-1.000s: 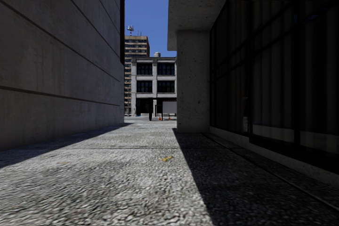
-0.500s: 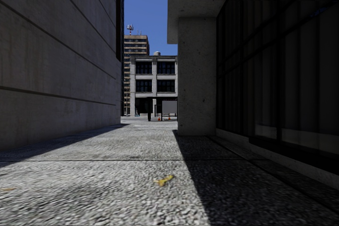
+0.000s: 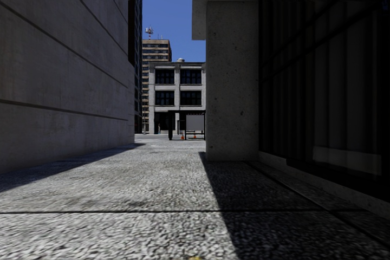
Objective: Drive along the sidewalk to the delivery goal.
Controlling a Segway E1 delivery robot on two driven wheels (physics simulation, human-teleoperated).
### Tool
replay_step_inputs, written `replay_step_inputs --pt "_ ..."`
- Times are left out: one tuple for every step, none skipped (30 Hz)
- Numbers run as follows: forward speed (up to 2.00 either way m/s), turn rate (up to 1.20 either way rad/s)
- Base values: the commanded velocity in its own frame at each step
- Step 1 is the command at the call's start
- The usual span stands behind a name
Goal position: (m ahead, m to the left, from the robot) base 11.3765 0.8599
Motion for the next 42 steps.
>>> replay_step_inputs --pt "2.00 0.00" --pt "2.00 0.00" --pt "2.00 0.00" --pt "2.00 0.00" --pt "2.00 0.00" --pt "2.00 0.00" --pt "2.00 0.00" --pt "2.00 0.00" --pt "2.00 0.00" --pt "2.00 0.00" --pt "2.00 0.00" --pt "2.00 0.00" --pt "2.00 0.00" --pt "2.00 0.00" --pt "2.00 0.00" --pt "2.00 0.08" --pt "2.00 0.36" --pt "2.00 0.36" --pt "2.00 0.64" --pt "2.00 0.81" --pt "2.00 0.82" --pt "2.00 0.28" --pt "2.00 0.06" --pt "2.00 0.00" --pt "2.00 0.00" --pt "2.00 0.00" --pt "2.00 0.00" --pt "2.00 0.00" --pt "2.00 0.00" --pt "2.00 0.00" --pt "2.00 0.00" --pt "2.00 0.00" --pt "2.00 0.00" --pt "2.00 0.00" --pt "2.00 0.00" --pt "2.00 0.00" --pt "2.00 0.00" --pt "2.00 0.00" --pt "2.00 0.00" --pt "2.00 0.00" --pt "2.00 0.00" --pt "2.00 0.00"
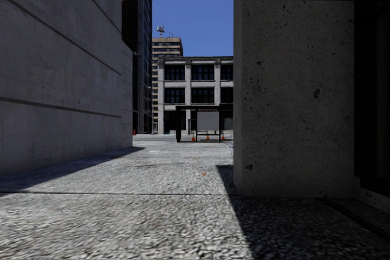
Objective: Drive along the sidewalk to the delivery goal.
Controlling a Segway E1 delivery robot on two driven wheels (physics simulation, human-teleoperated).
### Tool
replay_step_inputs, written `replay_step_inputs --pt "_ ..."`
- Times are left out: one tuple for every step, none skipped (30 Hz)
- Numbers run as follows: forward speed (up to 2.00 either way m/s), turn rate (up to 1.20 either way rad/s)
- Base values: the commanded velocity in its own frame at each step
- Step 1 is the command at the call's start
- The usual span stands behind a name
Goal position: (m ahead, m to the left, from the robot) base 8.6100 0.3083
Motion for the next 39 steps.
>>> replay_step_inputs --pt "2.00 0.00" --pt "2.00 0.00" --pt "2.00 0.00" --pt "2.00 0.00" --pt "2.00 0.00" --pt "2.00 0.00" --pt "2.00 0.00" --pt "2.00 0.00" --pt "2.00 0.00" --pt "2.00 0.00" --pt "2.00 0.00" --pt "2.00 0.00" --pt "2.00 0.00" --pt "2.00 0.00" --pt "2.00 0.00" --pt "2.00 0.00" --pt "2.00 0.00" --pt "2.00 0.00" --pt "2.00 0.00" --pt "2.00 0.00" --pt "2.00 0.00" --pt "2.00 0.00" --pt "2.00 0.00" --pt "2.00 0.00" --pt "2.00 0.00" --pt "2.00 0.00" --pt "2.00 0.00" --pt "2.00 0.00" --pt "2.00 0.00" --pt "2.00 0.00" --pt "2.00 0.00" --pt "2.00 0.00" --pt "2.00 0.00" --pt "2.00 0.00" --pt "2.00 0.00" --pt "2.00 0.00" --pt "2.00 0.00" --pt "2.00 0.00" --pt "2.00 0.00"
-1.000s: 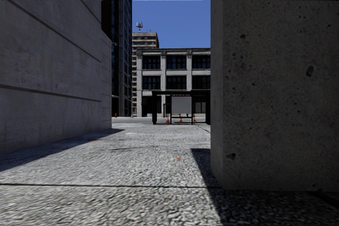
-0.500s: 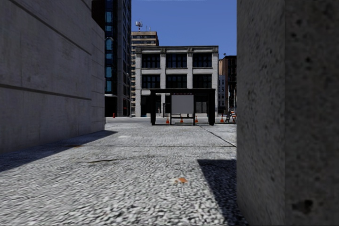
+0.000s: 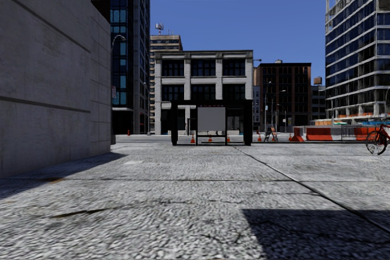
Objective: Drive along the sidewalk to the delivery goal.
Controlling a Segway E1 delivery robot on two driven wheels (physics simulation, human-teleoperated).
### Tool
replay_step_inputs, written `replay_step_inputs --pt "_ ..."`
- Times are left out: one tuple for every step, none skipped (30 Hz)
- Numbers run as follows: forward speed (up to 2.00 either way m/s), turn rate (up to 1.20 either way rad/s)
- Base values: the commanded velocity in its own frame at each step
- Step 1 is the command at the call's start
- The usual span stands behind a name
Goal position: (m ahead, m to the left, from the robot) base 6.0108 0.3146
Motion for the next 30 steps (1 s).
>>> replay_step_inputs --pt "2.00 0.00" --pt "2.00 0.00" --pt "2.00 0.06" --pt "2.00 0.91" --pt "2.00 0.91" --pt "2.00 1.20" --pt "2.00 1.20" --pt "2.00 0.45" --pt "2.00 0.03" --pt "2.00 0.03" --pt "2.00 0.00" --pt "2.00 0.00" --pt "2.00 0.00" --pt "2.00 0.00" --pt "2.00 0.00" --pt "2.00 0.00" --pt "2.00 0.00" --pt "2.00 0.00" --pt "2.00 0.00" --pt "2.00 0.00" --pt "2.00 0.00" --pt "2.00 0.00" --pt "2.00 0.00" --pt "2.00 0.00" --pt "2.00 0.00" --pt "2.00 0.00" --pt "2.00 0.00" --pt "2.00 0.00" --pt "2.00 0.00" --pt "2.00 0.00"
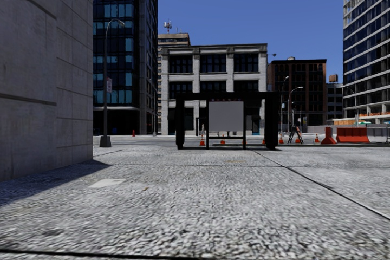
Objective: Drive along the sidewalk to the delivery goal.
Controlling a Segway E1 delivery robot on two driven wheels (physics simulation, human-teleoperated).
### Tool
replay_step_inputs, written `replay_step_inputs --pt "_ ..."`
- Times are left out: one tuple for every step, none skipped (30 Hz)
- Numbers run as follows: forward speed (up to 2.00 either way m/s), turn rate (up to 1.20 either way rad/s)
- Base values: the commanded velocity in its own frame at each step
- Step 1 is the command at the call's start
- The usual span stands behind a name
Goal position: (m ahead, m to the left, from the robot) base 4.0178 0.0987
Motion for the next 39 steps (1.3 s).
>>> replay_step_inputs --pt "2.00 0.00" --pt "2.00 0.00" --pt "2.00 0.00" --pt "2.00 0.00" --pt "2.00 0.00" --pt "2.00 0.00" --pt "2.00 0.00" --pt "2.00 0.00" --pt "2.00 0.00" --pt "2.00 0.00" --pt "2.00 0.00" --pt "2.00 0.00" --pt "2.00 0.00" --pt "2.00 0.00" --pt "2.00 0.00" --pt "2.00 0.51" --pt "2.00 0.79" --pt "2.00 0.99" --pt "2.00 1.04" --pt "2.00 1.04" --pt "2.00 0.54" --pt "2.00 0.05" --pt "2.00 0.00" --pt "2.00 0.00" --pt "2.00 0.00" --pt "2.00 0.00" --pt "2.00 0.00" --pt "2.00 0.00" --pt "2.00 0.00" --pt "2.00 0.00" --pt "2.00 0.00" --pt "2.00 0.00" --pt "2.00 0.00" --pt "2.00 0.00" --pt "2.00 0.00" --pt "2.00 0.00" --pt "2.00 0.00" --pt "2.00 0.00" --pt "2.00 0.00"
